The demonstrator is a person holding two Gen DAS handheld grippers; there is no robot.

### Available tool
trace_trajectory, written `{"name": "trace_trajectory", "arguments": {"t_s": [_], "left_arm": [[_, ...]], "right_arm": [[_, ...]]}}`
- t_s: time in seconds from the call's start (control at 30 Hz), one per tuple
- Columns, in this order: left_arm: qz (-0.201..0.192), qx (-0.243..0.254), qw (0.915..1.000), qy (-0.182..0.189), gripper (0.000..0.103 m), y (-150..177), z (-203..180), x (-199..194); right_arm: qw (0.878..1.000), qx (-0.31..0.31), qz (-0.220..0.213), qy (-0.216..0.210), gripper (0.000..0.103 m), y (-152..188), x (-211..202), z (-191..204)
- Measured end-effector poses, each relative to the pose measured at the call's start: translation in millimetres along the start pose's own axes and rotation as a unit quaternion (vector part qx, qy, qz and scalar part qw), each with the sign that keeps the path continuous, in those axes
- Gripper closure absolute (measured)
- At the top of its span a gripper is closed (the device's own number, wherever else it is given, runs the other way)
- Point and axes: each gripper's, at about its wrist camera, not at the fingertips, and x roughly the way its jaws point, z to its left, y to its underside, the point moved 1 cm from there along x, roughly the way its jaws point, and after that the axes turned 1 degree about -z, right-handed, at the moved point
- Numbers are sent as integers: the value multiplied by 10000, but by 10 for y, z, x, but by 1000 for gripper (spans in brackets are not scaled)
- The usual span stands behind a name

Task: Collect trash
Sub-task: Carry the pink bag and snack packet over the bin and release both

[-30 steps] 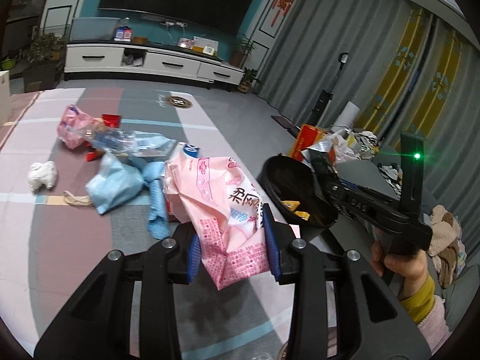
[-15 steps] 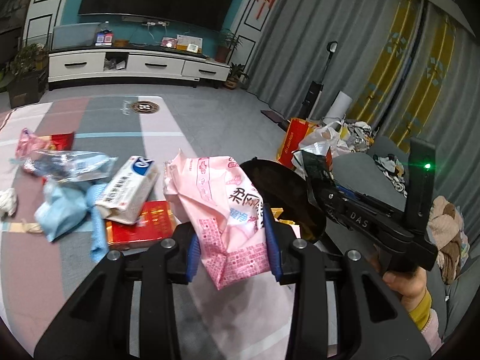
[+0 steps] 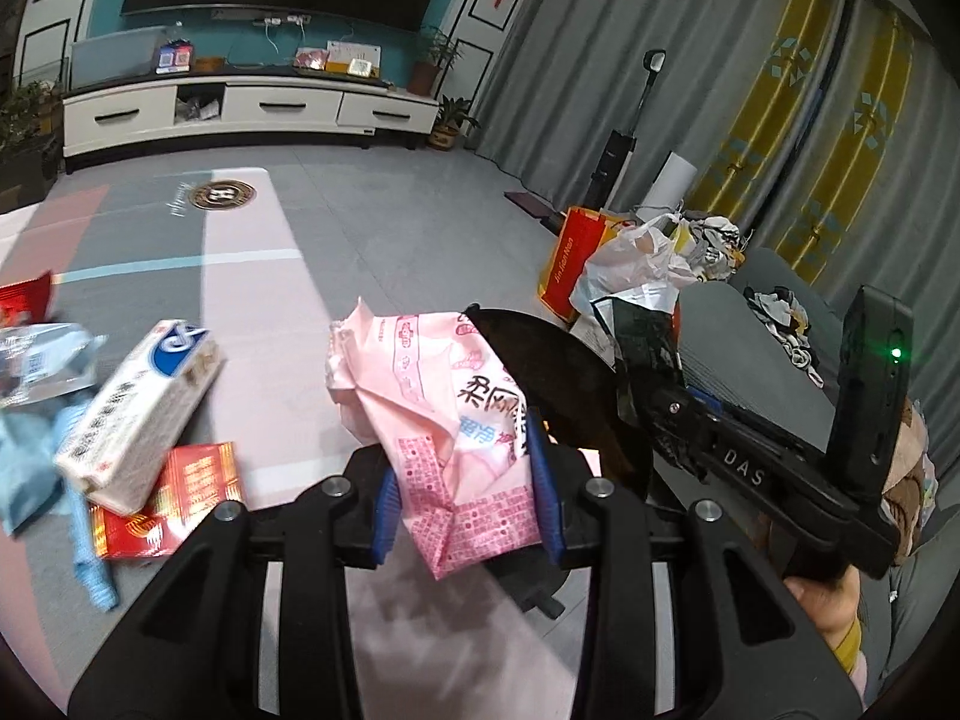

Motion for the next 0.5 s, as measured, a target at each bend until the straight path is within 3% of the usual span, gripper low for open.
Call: {"name": "trace_trajectory", "arguments": {"t_s": [0.23, 0.33, 0.5], "left_arm": [[215, 258, 9993, -137, 62, -78, -170, 509], [309, 365, 9986, -227, 50, -47, -220, 668], [289, 504, 9981, -196, 24, 19, -256, 712]], "right_arm": [[9984, 522, 156, -132, 75, -38, 284, -266], [9965, 791, 199, -205, 70, -25, 391, -362], [9914, 1221, 261, -386, 38, 11, 499, -492]]}}
